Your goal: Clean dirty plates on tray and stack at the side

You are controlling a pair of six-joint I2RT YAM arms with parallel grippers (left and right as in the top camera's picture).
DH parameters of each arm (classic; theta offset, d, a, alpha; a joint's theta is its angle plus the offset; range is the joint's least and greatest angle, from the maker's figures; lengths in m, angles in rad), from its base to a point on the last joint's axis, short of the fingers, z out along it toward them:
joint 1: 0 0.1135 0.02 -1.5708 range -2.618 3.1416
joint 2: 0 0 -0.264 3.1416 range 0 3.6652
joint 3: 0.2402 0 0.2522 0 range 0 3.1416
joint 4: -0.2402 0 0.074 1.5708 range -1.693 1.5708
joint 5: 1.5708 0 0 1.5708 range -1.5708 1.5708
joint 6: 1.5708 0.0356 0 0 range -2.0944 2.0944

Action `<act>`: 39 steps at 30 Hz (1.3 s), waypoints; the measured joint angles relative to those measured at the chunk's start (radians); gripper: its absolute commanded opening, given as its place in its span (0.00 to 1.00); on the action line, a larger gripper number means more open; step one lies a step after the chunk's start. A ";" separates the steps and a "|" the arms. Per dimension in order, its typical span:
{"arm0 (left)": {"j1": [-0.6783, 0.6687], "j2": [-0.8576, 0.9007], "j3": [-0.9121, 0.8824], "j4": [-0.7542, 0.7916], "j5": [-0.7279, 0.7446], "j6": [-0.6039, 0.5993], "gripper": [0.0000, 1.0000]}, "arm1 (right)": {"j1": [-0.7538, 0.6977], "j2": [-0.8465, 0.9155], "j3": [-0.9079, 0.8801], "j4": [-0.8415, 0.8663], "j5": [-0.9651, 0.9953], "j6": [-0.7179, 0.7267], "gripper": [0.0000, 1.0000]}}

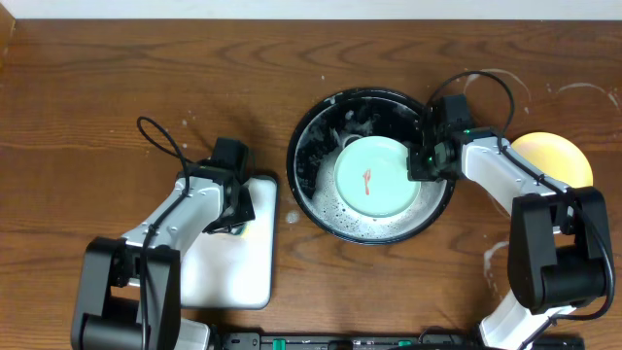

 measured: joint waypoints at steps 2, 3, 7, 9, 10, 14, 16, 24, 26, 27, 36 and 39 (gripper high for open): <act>0.000 0.012 0.023 -0.032 -0.003 0.004 0.17 | 0.000 0.000 0.000 0.000 0.000 0.000 0.01; 0.000 0.020 0.037 -0.050 -0.005 0.006 0.24 | 0.000 0.000 0.000 0.000 0.000 0.000 0.01; 0.004 0.030 0.100 -0.186 0.003 0.008 0.38 | 0.000 0.000 0.000 0.000 0.000 0.000 0.01; 0.003 0.007 0.110 -0.209 0.011 0.010 0.47 | 0.000 0.000 0.000 0.000 0.000 0.000 0.01; 0.003 -0.013 0.113 -0.212 0.014 0.006 0.50 | 0.000 0.000 0.000 0.000 0.000 0.000 0.01; 0.003 -0.093 0.120 -0.213 0.019 0.010 0.56 | 0.000 0.000 0.000 0.000 0.000 0.000 0.01; 0.003 -0.111 0.124 -0.206 0.020 0.010 0.57 | 0.000 0.000 0.000 0.000 0.000 0.000 0.01; 0.003 -0.077 0.056 -0.037 0.011 0.024 0.58 | 0.000 0.000 0.000 0.000 0.000 0.000 0.01; 0.003 -0.053 0.019 0.017 0.008 0.032 0.57 | 0.000 0.000 0.000 0.000 0.000 0.000 0.01; 0.003 -0.040 0.005 0.046 0.008 0.034 0.55 | 0.000 0.000 0.000 0.000 0.000 0.000 0.01; -0.002 -0.013 -0.008 0.108 0.048 0.040 0.23 | 0.000 0.000 0.000 0.000 0.000 0.000 0.01; -0.002 -0.013 -0.003 0.095 0.049 0.040 0.22 | 0.000 0.000 0.000 0.000 0.000 0.000 0.01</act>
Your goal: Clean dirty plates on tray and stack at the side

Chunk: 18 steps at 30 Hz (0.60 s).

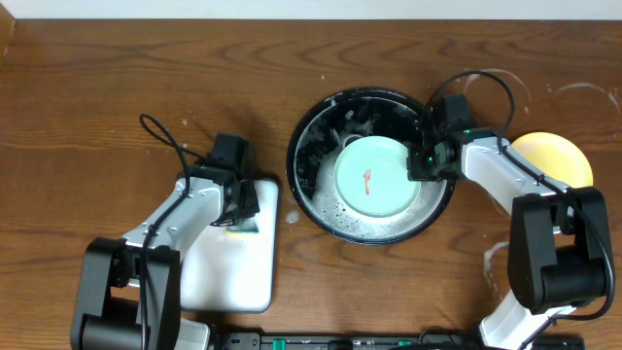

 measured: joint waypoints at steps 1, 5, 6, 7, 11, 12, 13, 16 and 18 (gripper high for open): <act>0.000 0.000 0.005 -0.009 0.000 0.000 0.22 | 0.000 0.000 0.000 0.000 0.000 0.000 0.01; 0.001 -0.012 0.027 -0.107 -0.012 0.001 0.31 | 0.000 0.000 0.000 0.000 0.000 0.000 0.01; 0.001 -0.022 0.028 -0.131 -0.017 0.001 0.31 | 0.000 0.000 0.000 0.000 0.000 0.000 0.01; 0.001 -0.035 0.028 -0.157 -0.021 0.001 0.31 | 0.000 0.000 0.000 0.000 0.000 0.000 0.01; 0.001 -0.104 0.032 -0.216 -0.027 0.006 0.15 | 0.000 0.000 0.000 0.000 0.000 0.000 0.01; 0.001 -0.126 0.032 -0.220 -0.029 0.003 0.13 | 0.000 0.000 0.000 0.000 0.000 0.000 0.01; 0.001 -0.152 0.032 -0.223 -0.031 0.006 0.13 | 0.000 0.000 0.000 0.000 0.000 0.000 0.01; 0.001 -0.215 0.040 -0.229 -0.034 0.006 0.08 | 0.000 0.000 0.000 0.000 0.000 0.000 0.01; 0.001 -0.240 0.045 -0.229 -0.037 0.006 0.08 | 0.000 0.000 0.000 0.000 0.000 0.000 0.01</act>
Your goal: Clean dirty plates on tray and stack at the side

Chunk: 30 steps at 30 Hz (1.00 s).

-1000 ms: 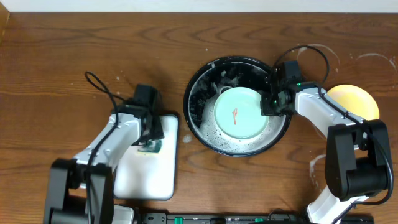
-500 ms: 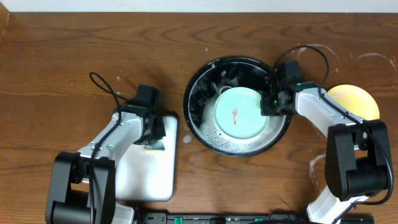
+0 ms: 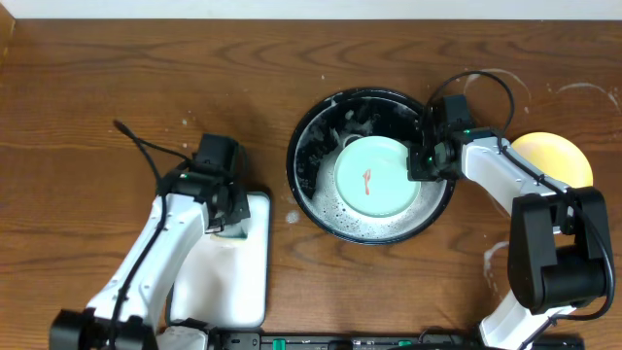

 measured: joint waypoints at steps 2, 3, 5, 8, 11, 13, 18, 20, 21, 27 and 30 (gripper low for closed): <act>0.000 -0.012 0.000 -0.006 -0.002 0.000 0.08 | 0.000 0.000 0.000 0.000 0.000 0.000 0.01; 0.000 -0.014 0.000 -0.012 -0.003 0.000 0.08 | 0.000 0.000 0.000 0.000 0.000 0.000 0.01; 0.000 -0.014 0.000 -0.030 -0.005 0.000 0.07 | 0.000 0.000 0.000 0.000 0.000 0.000 0.01; 0.000 -0.014 0.000 -0.062 -0.006 0.000 0.08 | 0.000 0.000 0.000 0.000 0.000 0.000 0.01; 0.000 -0.014 0.000 -0.071 -0.006 0.000 0.07 | 0.000 0.000 0.000 0.000 0.000 0.000 0.01; 0.000 -0.014 0.000 -0.072 -0.006 0.000 0.07 | 0.000 0.000 0.000 0.000 0.000 0.000 0.01; 0.000 -0.014 0.000 -0.072 -0.006 0.000 0.08 | 0.000 0.000 0.000 0.000 0.000 0.000 0.01; 0.000 -0.014 0.000 -0.072 -0.006 -0.001 0.07 | 0.000 0.000 0.000 0.000 0.000 0.000 0.01; 0.000 -0.014 0.000 -0.072 -0.006 -0.001 0.07 | 0.000 0.000 0.000 0.000 0.000 0.000 0.01; -0.001 -0.014 0.000 -0.020 0.047 -0.002 0.07 | 0.000 0.000 0.000 0.000 0.000 0.000 0.01; -0.019 -0.012 0.007 0.043 0.118 -0.009 0.07 | 0.000 0.000 0.000 0.000 0.000 0.000 0.01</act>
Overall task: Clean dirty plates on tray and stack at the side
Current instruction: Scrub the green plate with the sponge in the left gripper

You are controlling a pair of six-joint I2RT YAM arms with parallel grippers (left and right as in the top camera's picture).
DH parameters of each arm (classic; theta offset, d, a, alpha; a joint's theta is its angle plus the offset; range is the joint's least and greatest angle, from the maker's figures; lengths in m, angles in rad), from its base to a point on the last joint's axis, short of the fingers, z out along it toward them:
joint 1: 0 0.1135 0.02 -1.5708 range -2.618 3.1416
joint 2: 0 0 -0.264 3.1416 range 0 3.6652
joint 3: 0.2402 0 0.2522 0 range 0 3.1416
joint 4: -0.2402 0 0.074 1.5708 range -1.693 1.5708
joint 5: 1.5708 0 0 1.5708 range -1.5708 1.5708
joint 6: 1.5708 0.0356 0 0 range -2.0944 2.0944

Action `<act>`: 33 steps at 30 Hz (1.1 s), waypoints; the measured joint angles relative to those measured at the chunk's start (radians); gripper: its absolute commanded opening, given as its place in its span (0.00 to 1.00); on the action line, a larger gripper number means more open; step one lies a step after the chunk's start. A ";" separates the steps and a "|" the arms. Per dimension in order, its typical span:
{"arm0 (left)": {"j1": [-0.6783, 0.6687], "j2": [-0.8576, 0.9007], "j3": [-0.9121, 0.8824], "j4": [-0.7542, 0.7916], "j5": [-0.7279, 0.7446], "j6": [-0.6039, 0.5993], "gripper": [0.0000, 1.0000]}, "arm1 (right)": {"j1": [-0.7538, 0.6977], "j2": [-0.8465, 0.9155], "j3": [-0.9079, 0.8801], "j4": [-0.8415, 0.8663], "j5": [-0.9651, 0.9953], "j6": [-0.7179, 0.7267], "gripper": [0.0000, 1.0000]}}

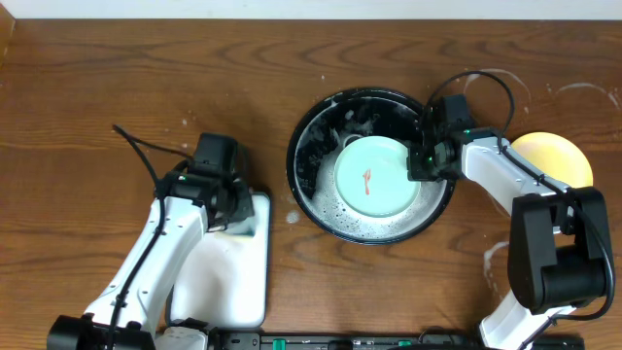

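A pale green plate with a red smear lies in the soapy water of the black round tray. My right gripper sits at the plate's right rim and appears shut on it. A yellow plate rests on the table at the far right, partly under the right arm. My left gripper points down over the top of a white board. Its fingers are hidden by the wrist, and whatever lies under them is hidden too.
A drop of foam lies on the wood between board and tray. The left arm's cable loops out to the left. Water marks show on the table at the right rear.
My left gripper has edged slightly to the right over the board's top end. The right gripper, the green plate and the tray stay as they were.
At first my left gripper was low on the white board with a yellow-green sponge showing beside it. It was still on the sponge later. Then the arm had swung round, the board lay nearer the front edge and the sponge was hidden. The right gripper stayed at the green plate's rim.
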 measured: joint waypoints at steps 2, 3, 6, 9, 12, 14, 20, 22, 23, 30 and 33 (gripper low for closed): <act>-0.032 0.013 0.032 0.019 0.050 -0.007 0.07 | 0.000 0.000 0.000 0.000 0.000 0.000 0.01; -0.052 0.025 0.061 0.023 0.067 -0.010 0.07 | 0.000 0.000 0.000 0.000 0.000 0.000 0.01; -0.131 0.093 0.186 0.038 0.107 -0.024 0.07 | 0.000 0.000 0.000 0.000 0.000 0.000 0.01; -0.230 0.211 0.349 0.057 0.127 -0.043 0.07 | 0.000 0.000 0.000 0.000 0.000 0.000 0.01; -0.320 0.338 0.444 0.141 0.176 -0.090 0.07 | 0.000 0.000 0.000 0.001 -0.001 0.000 0.01; -0.366 0.412 0.459 0.218 0.209 -0.140 0.08 | 0.000 0.000 0.000 0.001 -0.003 0.000 0.01; -0.450 0.631 0.459 0.452 0.314 -0.330 0.08 | 0.000 0.000 0.000 0.000 -0.005 0.001 0.01; -0.460 0.682 0.459 0.514 0.338 -0.381 0.07 | 0.000 0.000 0.000 0.000 -0.006 0.001 0.01; -0.462 0.698 0.459 0.521 0.346 -0.400 0.07 | 0.000 0.000 0.000 0.000 -0.006 0.002 0.01; -0.452 0.744 0.492 0.446 0.351 -0.472 0.07 | 0.000 0.000 0.000 -0.002 -0.009 0.003 0.01; -0.442 0.739 0.513 0.370 0.300 -0.457 0.07 | 0.000 0.000 0.000 -0.003 -0.013 0.004 0.01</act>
